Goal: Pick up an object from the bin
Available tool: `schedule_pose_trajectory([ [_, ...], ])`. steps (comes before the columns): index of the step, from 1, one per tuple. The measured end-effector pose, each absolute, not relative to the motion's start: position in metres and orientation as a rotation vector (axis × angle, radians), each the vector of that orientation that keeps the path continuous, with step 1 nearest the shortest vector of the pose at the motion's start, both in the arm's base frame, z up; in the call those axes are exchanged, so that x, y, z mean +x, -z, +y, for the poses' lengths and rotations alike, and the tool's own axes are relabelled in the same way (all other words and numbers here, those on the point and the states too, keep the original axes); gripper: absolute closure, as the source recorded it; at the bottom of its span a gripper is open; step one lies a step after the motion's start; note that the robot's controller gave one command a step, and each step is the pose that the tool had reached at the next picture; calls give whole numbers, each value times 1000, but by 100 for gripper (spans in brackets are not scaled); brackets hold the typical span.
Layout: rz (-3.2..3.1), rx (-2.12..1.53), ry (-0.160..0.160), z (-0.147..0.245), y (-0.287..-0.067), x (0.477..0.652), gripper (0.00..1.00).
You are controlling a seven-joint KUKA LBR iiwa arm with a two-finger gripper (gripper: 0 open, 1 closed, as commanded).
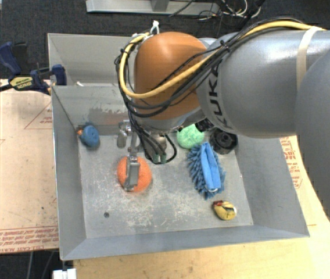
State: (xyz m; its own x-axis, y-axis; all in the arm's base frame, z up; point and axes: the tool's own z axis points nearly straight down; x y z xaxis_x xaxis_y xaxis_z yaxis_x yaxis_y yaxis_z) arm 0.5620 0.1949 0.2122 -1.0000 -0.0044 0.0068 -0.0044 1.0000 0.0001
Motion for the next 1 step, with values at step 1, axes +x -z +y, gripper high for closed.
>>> schedule_pose_trajectory([
  [1,-3142,2,2,194,-217,564,0],
])
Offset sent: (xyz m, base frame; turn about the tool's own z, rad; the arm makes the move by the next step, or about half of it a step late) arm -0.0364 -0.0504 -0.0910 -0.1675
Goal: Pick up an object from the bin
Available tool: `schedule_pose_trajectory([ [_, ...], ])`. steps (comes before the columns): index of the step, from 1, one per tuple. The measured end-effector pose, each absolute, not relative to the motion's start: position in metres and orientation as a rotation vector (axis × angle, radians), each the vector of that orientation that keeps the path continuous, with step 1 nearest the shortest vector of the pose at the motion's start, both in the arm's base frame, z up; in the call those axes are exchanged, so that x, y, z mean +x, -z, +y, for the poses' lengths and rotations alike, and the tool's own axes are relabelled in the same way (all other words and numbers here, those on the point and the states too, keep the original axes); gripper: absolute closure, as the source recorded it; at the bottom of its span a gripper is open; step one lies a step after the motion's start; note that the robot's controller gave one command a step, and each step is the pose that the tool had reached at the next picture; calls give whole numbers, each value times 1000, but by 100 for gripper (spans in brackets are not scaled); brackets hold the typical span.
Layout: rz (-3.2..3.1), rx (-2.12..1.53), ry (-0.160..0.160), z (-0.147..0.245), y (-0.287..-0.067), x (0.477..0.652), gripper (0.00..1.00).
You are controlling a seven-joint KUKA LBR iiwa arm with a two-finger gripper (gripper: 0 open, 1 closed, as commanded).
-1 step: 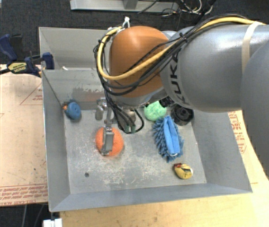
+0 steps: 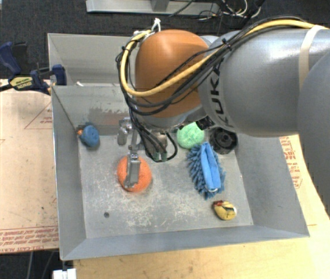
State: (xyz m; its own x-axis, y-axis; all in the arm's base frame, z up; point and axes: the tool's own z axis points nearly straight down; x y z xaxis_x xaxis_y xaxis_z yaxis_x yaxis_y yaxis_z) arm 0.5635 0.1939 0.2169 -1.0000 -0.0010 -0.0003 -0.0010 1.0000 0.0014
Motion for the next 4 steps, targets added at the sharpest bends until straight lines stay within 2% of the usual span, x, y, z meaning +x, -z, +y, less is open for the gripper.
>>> schedule_pose_trajectory([
  [1,3137,-110,-4,176,-181,550,0],
  [2,3123,-296,-4,153,-121,550,0],
  [3,3080,-660,-5,130,-107,551,0],
  [4,3044,-732,-3,133,-107,576,0],
])
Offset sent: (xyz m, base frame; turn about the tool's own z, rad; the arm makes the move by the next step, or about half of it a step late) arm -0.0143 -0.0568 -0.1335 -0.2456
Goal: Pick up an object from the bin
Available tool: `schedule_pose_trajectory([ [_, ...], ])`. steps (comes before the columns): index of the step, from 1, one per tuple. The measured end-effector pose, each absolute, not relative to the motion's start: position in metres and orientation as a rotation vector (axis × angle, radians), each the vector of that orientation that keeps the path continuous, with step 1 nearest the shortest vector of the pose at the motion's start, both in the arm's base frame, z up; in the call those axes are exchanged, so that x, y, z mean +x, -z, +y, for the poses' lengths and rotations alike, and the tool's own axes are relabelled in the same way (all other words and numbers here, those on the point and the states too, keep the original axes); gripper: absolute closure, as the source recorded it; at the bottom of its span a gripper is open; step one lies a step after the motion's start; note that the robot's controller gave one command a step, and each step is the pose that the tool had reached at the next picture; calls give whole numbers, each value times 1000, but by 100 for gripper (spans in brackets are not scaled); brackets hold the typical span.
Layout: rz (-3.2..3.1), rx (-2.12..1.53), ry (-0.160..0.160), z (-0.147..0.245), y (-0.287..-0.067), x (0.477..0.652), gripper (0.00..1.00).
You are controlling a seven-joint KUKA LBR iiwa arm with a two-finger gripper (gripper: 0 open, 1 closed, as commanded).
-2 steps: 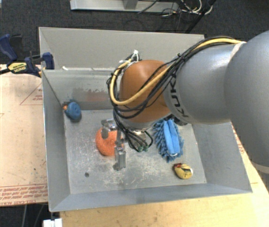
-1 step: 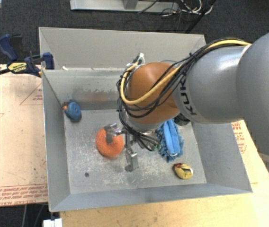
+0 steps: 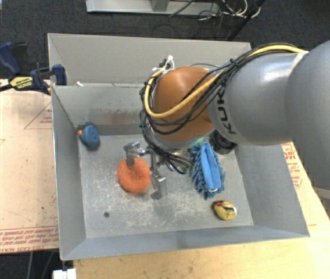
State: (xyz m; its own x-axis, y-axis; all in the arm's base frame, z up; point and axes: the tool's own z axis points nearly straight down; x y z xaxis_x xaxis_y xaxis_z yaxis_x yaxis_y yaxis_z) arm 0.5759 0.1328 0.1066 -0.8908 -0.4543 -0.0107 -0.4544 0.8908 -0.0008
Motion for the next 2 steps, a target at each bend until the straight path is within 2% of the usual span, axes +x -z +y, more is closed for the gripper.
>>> schedule_pose_trajectory([
  [1,3054,-734,-11,135,-87,602,100],
  [2,3054,-735,-11,135,-87,602,100],
])
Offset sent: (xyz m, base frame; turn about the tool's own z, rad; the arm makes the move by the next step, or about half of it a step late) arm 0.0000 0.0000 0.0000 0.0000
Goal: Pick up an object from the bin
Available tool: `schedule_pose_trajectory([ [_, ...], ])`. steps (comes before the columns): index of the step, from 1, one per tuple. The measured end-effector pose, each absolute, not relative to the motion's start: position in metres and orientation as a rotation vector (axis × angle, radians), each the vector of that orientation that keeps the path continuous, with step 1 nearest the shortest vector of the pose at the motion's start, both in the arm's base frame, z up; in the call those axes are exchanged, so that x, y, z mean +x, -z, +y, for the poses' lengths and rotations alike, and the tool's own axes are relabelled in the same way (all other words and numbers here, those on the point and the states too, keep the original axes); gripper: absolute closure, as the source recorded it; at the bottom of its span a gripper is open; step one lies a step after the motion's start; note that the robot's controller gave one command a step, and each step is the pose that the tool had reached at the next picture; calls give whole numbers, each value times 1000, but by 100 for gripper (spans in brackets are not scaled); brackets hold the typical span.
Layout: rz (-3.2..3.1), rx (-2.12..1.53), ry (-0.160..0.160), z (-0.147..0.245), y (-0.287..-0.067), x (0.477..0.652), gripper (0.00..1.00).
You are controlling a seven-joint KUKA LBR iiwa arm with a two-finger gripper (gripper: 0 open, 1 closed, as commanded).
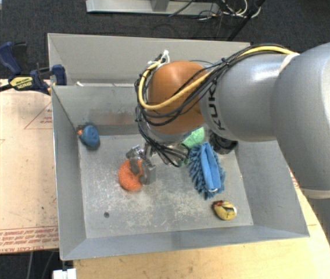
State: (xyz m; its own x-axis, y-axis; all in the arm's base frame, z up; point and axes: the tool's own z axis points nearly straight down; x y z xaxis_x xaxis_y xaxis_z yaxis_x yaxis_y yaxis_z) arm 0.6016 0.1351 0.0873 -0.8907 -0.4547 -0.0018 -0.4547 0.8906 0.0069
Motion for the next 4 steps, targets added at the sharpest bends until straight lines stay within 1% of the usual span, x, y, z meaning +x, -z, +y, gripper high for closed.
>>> schedule_pose_trajectory([
  [1,3045,-773,-12,132,-107,611,100],
  [2,3051,-759,-13,127,-168,609,100],
  [3,3050,-698,-13,119,-194,633,100],
  [4,3051,-743,-12,133,-180,621,100],
])
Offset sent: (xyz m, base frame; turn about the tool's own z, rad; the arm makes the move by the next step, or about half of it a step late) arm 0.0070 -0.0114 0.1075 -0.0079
